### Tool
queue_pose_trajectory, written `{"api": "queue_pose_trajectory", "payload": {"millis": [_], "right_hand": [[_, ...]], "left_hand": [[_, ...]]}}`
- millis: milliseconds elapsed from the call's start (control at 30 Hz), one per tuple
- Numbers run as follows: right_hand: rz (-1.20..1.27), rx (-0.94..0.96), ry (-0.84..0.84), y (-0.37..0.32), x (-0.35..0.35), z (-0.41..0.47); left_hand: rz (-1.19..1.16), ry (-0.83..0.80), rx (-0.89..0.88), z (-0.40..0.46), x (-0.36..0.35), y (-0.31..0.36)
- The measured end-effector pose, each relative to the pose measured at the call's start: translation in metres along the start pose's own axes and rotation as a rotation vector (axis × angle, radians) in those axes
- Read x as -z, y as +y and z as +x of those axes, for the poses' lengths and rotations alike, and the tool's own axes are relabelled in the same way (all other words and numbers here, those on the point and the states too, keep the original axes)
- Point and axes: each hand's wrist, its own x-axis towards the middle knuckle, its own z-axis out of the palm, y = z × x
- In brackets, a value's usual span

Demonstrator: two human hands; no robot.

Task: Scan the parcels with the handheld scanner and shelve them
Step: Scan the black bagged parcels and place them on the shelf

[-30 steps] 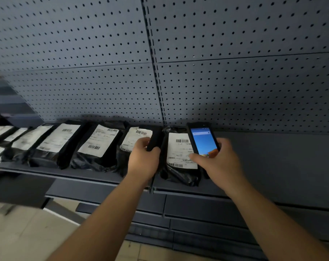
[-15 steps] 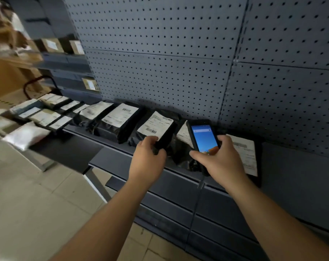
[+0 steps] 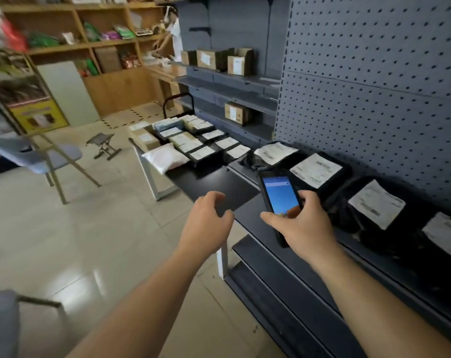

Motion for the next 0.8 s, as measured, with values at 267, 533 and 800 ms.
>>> {"api": "queue_pose_trajectory", "payload": {"millis": [267,533,800], "right_hand": [[-0.093,0.078,-0.207,-0.045,-0.115,0.036],[-0.116,0.148,-0.379,-0.081,-0.214,0.123],[-0.058,0.189,-0.524,-0.14,-0.309,0.228]], "left_hand": [[-0.051,0.13,0.203,0.027,0.062,-0.092],[0.004,0.213,0.354,0.102,0.1,-0.151],[0.065,0.315,0.492,0.204,0.148,-0.179]]}}
